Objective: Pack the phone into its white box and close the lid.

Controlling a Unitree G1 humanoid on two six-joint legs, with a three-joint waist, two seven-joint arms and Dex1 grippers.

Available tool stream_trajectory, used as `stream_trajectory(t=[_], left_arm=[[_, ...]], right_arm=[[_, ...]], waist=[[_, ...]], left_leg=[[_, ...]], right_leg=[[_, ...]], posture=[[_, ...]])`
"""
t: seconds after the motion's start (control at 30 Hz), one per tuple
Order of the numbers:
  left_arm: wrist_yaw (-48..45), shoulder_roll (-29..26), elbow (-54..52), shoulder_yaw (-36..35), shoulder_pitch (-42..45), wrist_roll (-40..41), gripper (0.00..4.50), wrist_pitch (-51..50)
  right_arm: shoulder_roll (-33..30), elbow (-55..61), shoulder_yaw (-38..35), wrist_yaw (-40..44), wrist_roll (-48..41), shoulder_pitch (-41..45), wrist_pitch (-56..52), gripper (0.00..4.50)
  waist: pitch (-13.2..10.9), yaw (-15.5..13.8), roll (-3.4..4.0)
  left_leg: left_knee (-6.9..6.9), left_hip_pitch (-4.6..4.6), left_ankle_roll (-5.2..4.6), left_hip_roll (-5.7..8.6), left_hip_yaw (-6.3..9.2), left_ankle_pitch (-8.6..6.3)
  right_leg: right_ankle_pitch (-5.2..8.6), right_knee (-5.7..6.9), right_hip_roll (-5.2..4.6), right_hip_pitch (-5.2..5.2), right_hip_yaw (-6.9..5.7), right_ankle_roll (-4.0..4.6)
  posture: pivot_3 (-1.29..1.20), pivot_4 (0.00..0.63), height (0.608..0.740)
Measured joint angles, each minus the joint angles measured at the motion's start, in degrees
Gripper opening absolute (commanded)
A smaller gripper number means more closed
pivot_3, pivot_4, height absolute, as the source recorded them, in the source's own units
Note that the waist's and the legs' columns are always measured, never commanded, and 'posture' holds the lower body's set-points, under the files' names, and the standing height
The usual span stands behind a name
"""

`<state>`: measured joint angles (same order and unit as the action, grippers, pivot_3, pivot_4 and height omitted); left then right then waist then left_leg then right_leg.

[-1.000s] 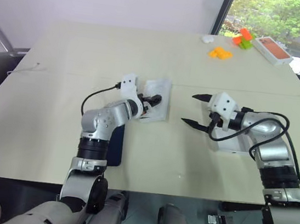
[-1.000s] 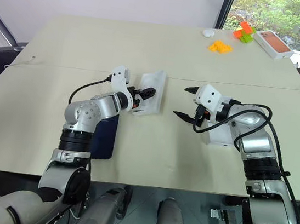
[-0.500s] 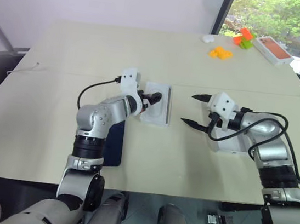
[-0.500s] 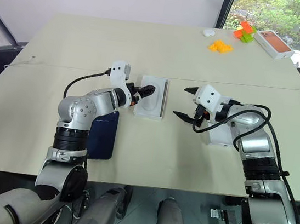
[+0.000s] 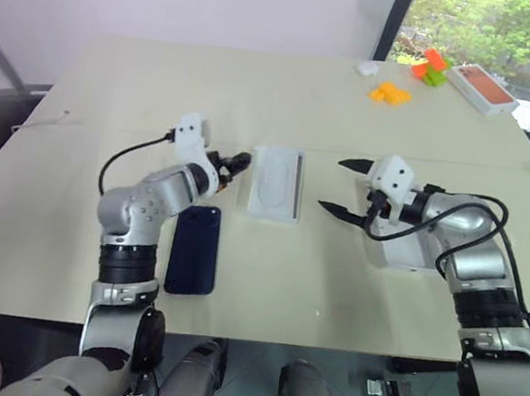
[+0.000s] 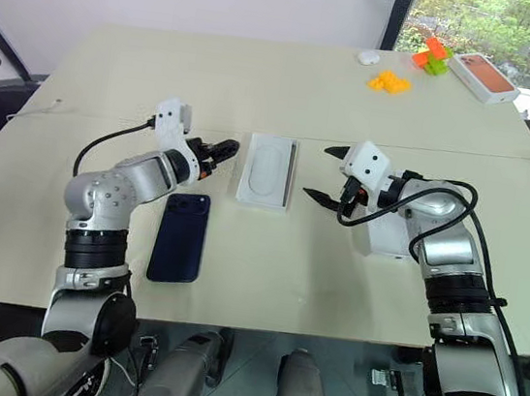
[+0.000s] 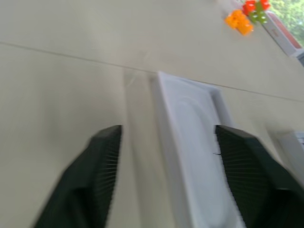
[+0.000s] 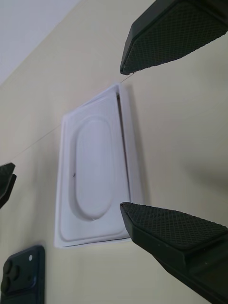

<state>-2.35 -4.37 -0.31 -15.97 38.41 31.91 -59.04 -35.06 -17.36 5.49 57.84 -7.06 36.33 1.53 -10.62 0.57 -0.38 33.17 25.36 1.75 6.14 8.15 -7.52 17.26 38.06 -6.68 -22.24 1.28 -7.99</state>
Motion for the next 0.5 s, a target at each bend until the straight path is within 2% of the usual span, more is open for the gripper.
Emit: stream_trajectory(t=[0.07,0.1,0.3,0.5], left_arm=[[0.0,0.7,0.1,0.3,0.0,-0.1,0.38,1.0],[-0.1,0.8,0.3,1.0,0.0,-0.3,0.05,1.5],[-2.2,1.6,6.4,7.6,1.0,-4.3,0.05,4.9],[-2.5,2.7,14.6,11.8,5.9,-8.1,0.05,5.4]], right_arm=[[0.4,0.0,0.3,-0.1,0.1,0.3,0.1,4.5],[0.4,0.0,0.3,-0.1,0.1,0.5,0.1,4.5],[0.4,0.0,0.3,-0.1,0.2,0.6,0.1,4.5],[0.3,0.0,0.3,-0.3,0.6,0.6,0.1,4.5]], waist=[[0.0,0.0,0.0],[0.0,0.0,0.0],[0.0,0.1,0.0],[0.0,0.2,-0.01]], left_leg=[[0.01,0.0,0.0,0.01,0.0,0.0],[0.01,0.0,0.0,0.02,-0.01,0.0],[0.0,0.0,0.0,0.01,-0.02,0.0],[-0.02,0.0,-0.01,0.01,-0.02,0.0]], right_leg=[[0.0,-0.01,-0.01,0.02,0.0,0.0],[0.0,-0.01,-0.01,0.02,0.0,0.0],[0.0,-0.01,-0.01,0.0,0.0,0.0],[0.0,-0.01,-0.01,-0.02,0.0,-0.01]], posture=[[0.0,0.15,0.74],[0.0,0.15,0.74],[0.0,0.15,0.74],[0.0,0.15,0.74]])
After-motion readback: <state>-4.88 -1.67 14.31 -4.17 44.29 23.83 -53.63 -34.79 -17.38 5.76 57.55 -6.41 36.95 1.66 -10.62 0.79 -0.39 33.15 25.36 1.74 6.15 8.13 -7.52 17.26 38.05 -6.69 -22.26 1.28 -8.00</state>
